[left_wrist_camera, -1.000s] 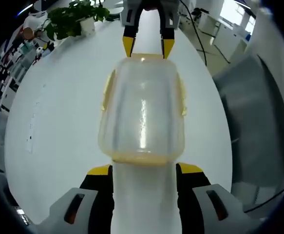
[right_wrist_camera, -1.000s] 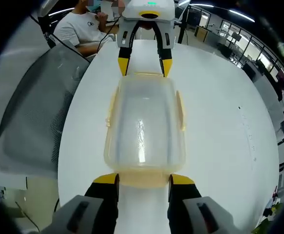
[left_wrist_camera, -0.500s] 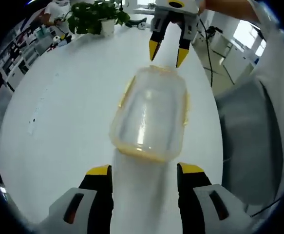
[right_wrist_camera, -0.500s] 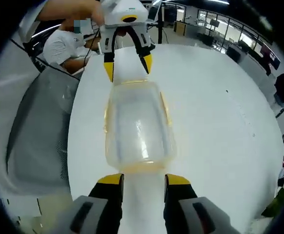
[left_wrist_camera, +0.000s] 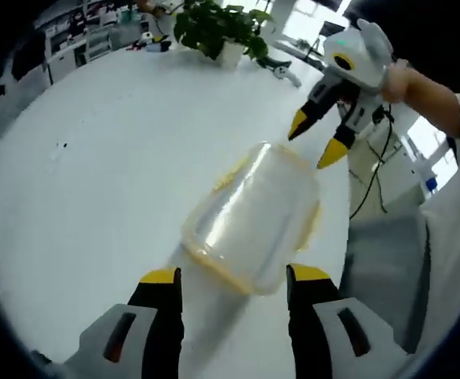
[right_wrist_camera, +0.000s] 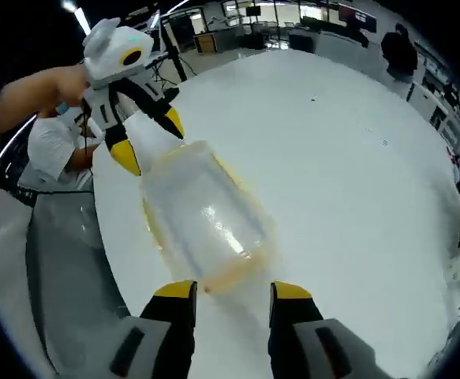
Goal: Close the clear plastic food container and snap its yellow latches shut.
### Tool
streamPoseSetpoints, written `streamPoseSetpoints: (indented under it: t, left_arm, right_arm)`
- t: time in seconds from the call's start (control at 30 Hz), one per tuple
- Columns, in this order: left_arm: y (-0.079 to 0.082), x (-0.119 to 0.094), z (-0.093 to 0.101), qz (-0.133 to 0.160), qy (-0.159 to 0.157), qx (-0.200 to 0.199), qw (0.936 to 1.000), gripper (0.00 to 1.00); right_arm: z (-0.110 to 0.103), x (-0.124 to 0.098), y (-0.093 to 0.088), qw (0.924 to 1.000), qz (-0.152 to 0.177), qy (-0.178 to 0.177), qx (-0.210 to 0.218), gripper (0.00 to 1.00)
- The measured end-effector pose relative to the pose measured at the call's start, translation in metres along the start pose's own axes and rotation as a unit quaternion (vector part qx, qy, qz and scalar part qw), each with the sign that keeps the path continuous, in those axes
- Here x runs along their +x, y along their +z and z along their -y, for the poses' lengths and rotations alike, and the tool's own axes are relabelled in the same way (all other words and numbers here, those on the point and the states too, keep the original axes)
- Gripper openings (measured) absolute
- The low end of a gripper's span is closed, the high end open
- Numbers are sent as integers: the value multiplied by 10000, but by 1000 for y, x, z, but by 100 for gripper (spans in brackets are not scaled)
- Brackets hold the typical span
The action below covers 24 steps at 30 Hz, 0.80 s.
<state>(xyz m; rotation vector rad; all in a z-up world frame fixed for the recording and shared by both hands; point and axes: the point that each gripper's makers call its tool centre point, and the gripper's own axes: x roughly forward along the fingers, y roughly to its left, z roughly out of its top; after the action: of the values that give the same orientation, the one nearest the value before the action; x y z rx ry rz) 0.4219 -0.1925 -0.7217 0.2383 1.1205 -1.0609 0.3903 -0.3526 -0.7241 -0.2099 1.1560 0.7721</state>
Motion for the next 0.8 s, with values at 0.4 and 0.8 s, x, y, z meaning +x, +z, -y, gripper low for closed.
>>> streamPoseSetpoints:
  t: [0.4,0.8]
  left_arm:
    - [-1,19,2,306,262,-1124,9928,48]
    - [0,23,0,307,359,-1320,9901,43]
  right_arm:
    - [-1,17,2,9971,-50,-402,643,42]
    - [-12,20,7,9953,-84,-149,951,33]
